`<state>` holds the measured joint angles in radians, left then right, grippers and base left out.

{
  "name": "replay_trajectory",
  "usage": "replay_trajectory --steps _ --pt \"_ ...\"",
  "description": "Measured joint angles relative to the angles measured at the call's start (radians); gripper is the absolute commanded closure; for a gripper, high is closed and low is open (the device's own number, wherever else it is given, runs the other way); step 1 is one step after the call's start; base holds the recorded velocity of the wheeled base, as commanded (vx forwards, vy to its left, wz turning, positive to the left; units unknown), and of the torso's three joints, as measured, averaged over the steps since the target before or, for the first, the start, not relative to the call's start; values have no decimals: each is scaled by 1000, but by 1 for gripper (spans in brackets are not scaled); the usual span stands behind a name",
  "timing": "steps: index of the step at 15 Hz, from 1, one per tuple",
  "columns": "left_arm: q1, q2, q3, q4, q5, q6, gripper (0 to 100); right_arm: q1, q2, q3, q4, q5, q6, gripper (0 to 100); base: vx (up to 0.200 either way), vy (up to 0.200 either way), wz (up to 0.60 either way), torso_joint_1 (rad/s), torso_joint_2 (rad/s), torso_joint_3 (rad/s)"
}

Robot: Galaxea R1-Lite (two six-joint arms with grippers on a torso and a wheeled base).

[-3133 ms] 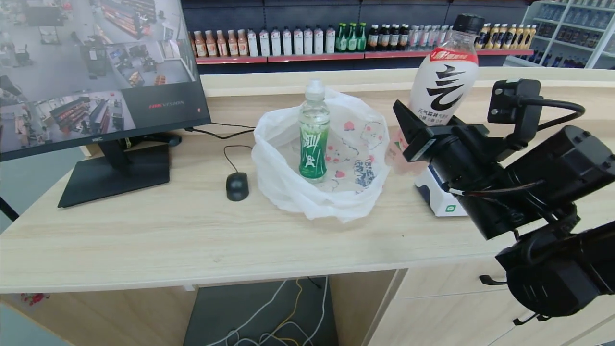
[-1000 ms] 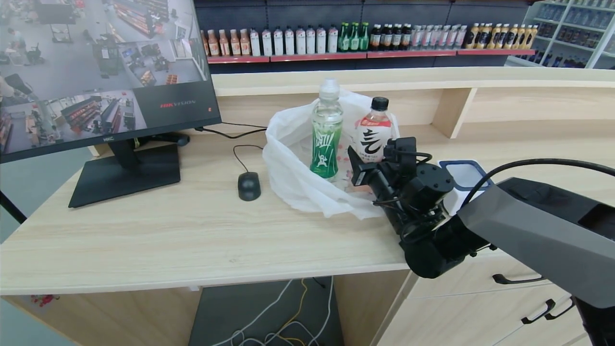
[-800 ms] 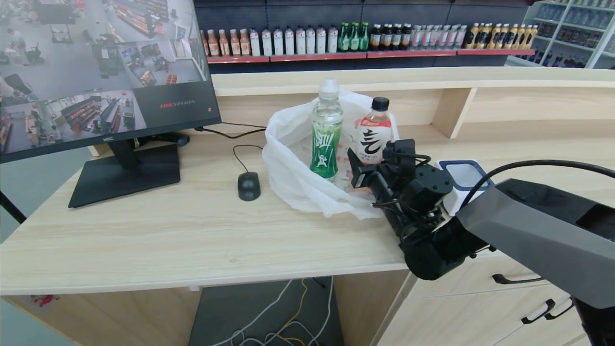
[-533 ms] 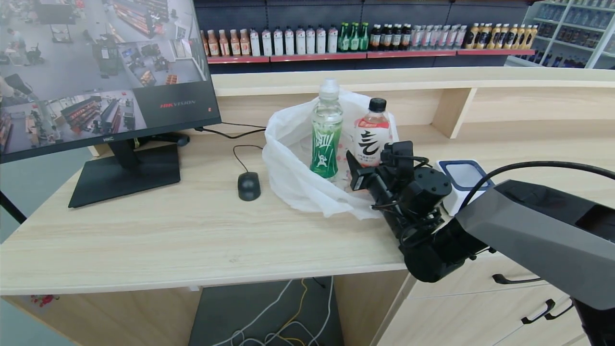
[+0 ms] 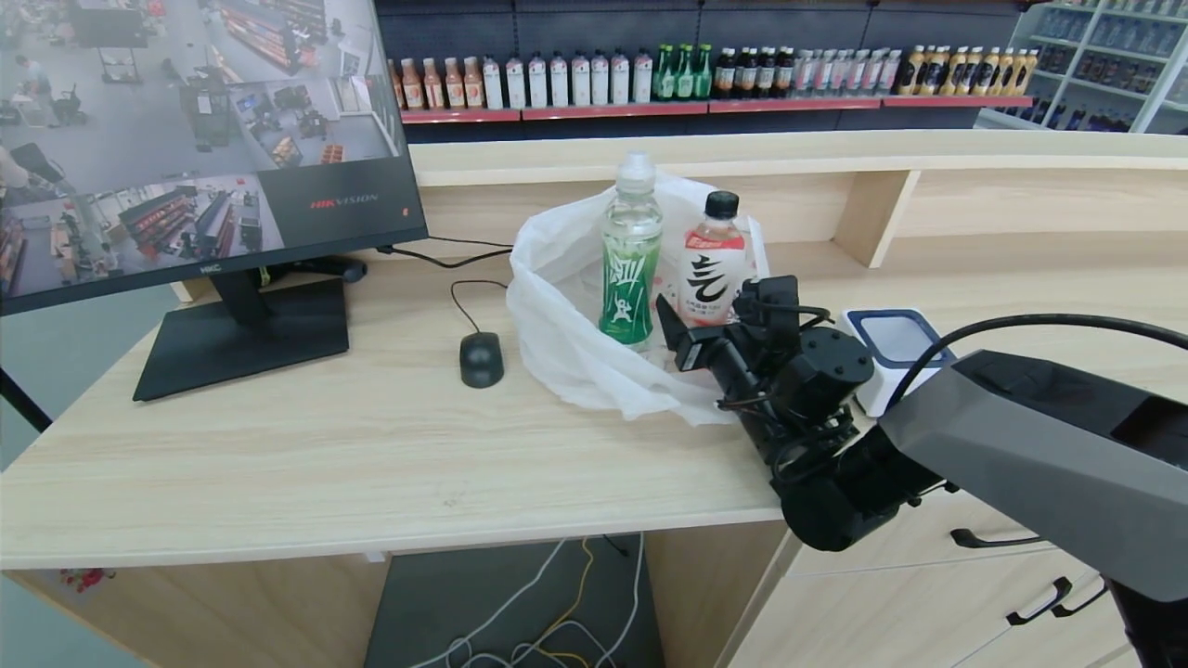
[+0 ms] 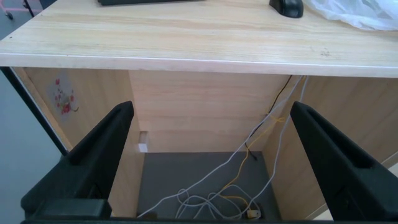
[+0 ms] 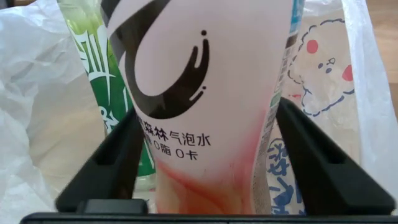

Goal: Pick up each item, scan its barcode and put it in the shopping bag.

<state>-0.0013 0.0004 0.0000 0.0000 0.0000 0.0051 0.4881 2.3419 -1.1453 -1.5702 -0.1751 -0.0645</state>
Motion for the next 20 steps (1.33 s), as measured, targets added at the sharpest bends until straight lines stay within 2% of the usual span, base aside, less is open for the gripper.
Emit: replay_trajectory --steps 12,16,20 --pt "0 0 0 0 0 1 0 18 -33 45 1 -8 18 0 0 0 0 0 0 0" --pt "0 0 0 0 0 1 0 11 -149 124 0 -7 18 0 0 0 0 0 0 0" --pt "0 0 0 0 0 0 0 -2 -352 281 1 -9 17 0 0 0 0 0 0 0"
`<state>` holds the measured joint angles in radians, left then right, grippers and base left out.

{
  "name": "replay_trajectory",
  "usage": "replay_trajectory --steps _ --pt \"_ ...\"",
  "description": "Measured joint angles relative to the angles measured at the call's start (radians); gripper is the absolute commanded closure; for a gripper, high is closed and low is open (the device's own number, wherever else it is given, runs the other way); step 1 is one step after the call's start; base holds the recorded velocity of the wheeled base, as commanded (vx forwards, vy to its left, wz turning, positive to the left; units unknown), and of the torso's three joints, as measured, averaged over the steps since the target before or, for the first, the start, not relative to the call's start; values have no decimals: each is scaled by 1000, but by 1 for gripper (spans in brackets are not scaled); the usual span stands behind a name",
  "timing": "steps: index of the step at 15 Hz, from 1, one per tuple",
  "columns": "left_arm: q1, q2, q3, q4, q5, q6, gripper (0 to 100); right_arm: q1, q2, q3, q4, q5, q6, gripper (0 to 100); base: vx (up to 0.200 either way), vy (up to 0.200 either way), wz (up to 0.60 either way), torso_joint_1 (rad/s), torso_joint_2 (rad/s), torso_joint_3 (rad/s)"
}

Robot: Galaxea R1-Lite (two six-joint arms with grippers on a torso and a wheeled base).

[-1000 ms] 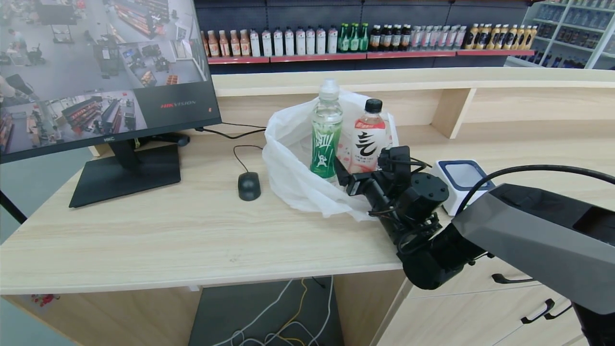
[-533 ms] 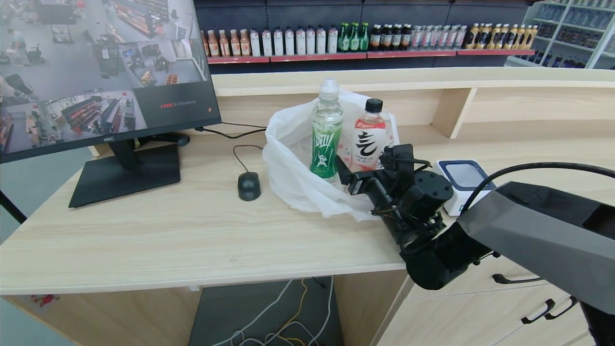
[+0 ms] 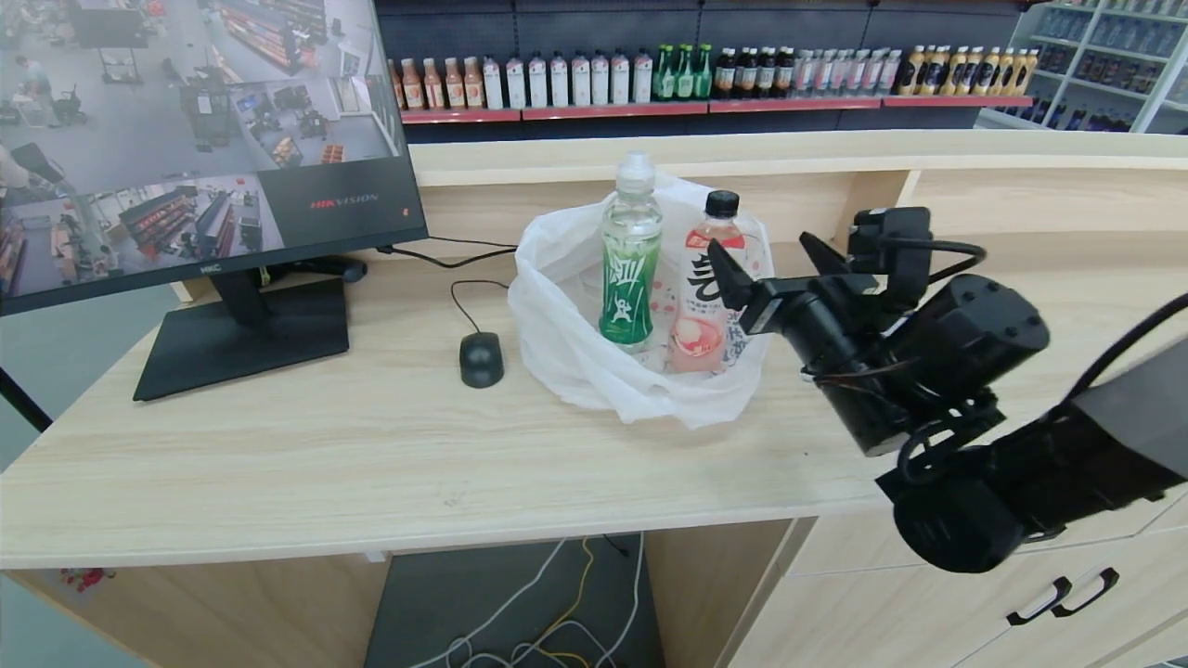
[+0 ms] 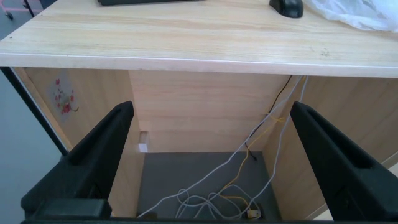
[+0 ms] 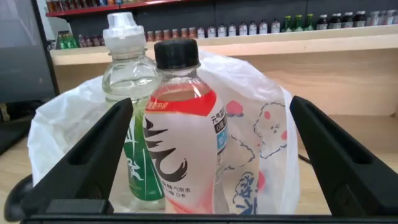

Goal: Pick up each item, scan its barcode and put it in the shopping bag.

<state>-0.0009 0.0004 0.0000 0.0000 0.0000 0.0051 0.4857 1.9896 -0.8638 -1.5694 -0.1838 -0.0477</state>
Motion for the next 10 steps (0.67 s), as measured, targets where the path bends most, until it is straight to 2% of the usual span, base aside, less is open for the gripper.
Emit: replay_trajectory --steps 2,5,7,10 --pt "0 0 0 0 0 0 0 -14 -136 115 -1 1 6 0 0 0 0 0 0 0" --pt "0 0 0 0 0 0 0 -95 -453 412 50 6 50 0 0 0 0 0 0 0" --pt "0 0 0 0 0 0 0 -150 -696 564 196 11 70 0 0 0 0 0 0 0" --pt "0 0 0 0 0 0 0 -179 -1064 689 569 45 68 0 0 0 0 0 0 0"
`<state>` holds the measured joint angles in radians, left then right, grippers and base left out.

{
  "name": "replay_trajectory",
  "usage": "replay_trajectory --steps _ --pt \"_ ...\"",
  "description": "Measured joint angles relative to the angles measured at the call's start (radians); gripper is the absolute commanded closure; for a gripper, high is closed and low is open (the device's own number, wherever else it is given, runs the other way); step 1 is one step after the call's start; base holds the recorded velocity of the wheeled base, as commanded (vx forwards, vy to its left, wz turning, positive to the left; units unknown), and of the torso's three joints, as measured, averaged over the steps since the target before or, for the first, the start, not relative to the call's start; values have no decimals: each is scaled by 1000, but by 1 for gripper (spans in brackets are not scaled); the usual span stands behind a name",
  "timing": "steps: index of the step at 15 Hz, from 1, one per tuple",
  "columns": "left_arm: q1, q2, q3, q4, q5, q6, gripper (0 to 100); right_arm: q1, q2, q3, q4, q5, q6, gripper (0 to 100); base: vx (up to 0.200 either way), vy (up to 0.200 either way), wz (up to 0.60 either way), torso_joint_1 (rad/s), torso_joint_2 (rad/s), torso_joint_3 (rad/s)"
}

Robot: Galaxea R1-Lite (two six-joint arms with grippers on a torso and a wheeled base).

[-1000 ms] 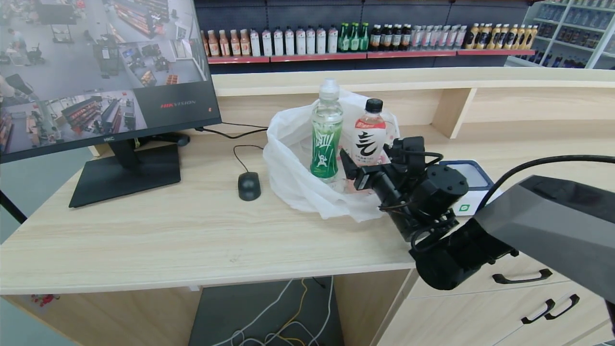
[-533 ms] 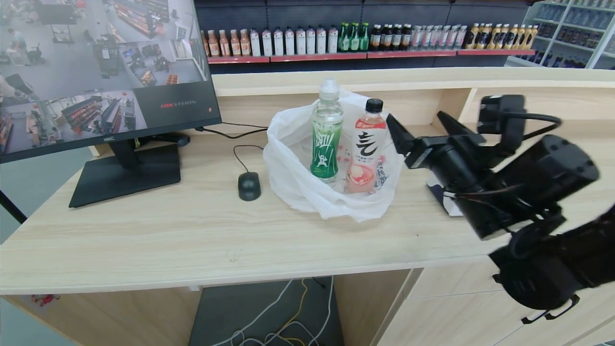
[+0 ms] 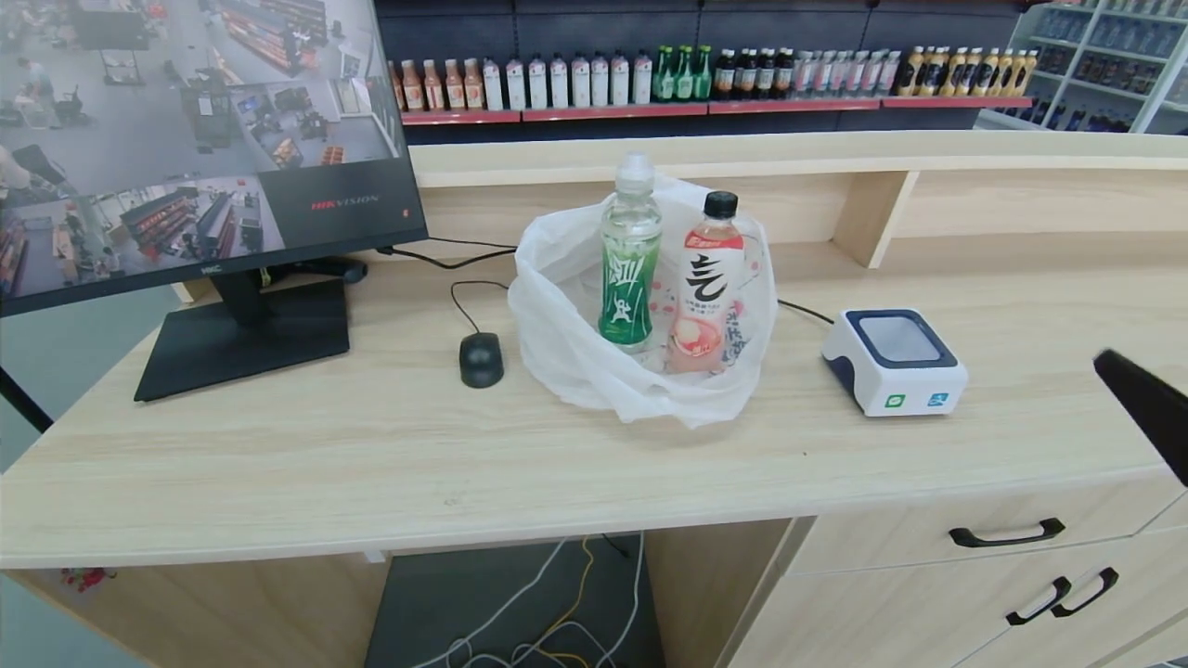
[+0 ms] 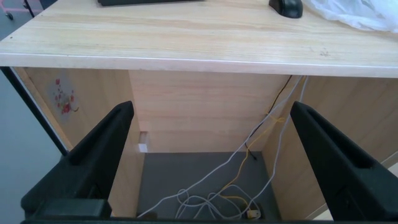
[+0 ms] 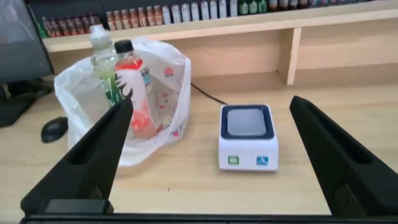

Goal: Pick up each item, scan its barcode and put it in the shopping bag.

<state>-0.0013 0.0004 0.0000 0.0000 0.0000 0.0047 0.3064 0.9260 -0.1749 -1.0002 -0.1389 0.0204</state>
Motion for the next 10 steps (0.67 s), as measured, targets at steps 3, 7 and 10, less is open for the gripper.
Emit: replay_trajectory --steps 3,7,10 --pt "0 0 0 0 0 0 0 -8 -400 40 552 39 -22 0 0 0 0 0 0 0" --pt "1 0 0 0 0 0 0 -6 -800 71 1104 88 -65 0 0 0 0 0 0 0" --pt "0 0 0 0 0 0 0 -13 -874 130 1027 97 -75 0 0 0 0 0 0 0"
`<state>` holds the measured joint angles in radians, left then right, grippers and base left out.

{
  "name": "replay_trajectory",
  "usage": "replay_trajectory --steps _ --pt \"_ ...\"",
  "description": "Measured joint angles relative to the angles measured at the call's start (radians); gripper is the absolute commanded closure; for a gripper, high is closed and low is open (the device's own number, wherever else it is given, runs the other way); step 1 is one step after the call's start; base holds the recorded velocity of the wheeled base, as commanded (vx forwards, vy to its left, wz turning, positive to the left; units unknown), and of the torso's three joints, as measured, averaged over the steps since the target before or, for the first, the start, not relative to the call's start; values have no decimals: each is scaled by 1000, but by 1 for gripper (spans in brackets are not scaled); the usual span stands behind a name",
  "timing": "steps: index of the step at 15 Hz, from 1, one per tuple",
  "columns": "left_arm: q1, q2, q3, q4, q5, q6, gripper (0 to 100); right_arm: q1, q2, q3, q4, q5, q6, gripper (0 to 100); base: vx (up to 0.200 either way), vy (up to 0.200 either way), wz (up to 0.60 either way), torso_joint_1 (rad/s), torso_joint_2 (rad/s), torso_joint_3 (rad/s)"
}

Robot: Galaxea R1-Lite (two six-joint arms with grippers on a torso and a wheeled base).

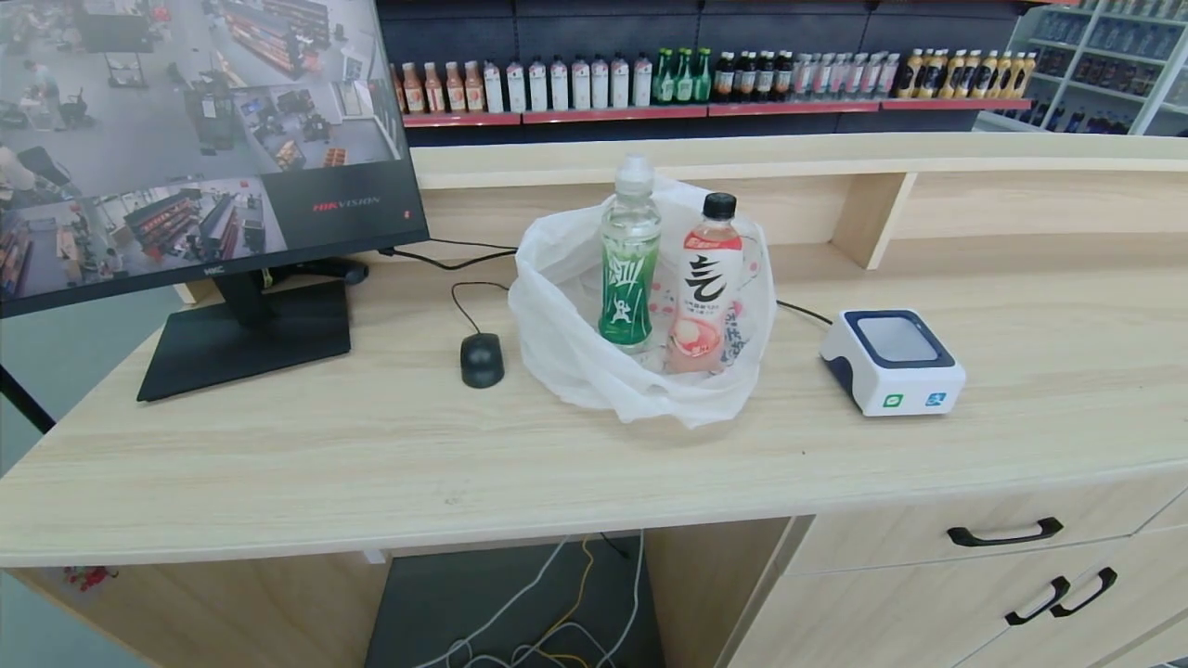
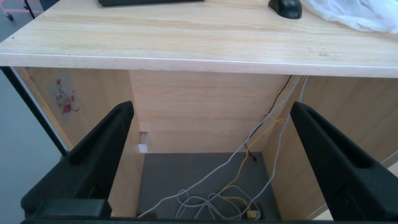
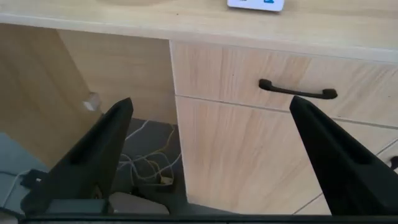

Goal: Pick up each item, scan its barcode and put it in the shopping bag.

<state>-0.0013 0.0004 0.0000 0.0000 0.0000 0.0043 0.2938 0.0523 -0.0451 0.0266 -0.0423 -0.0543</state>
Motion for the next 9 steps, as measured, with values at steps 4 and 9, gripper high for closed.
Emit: replay_trajectory --steps 4,9 --pt "0 0 0 0 0 0 0 -186 58 15 -3 0 -11 0 0 0 0 0 0 0" --pt "0 0 0 0 0 1 0 -281 -22 16 -10 17 -7 0 0 0 0 0 0 0"
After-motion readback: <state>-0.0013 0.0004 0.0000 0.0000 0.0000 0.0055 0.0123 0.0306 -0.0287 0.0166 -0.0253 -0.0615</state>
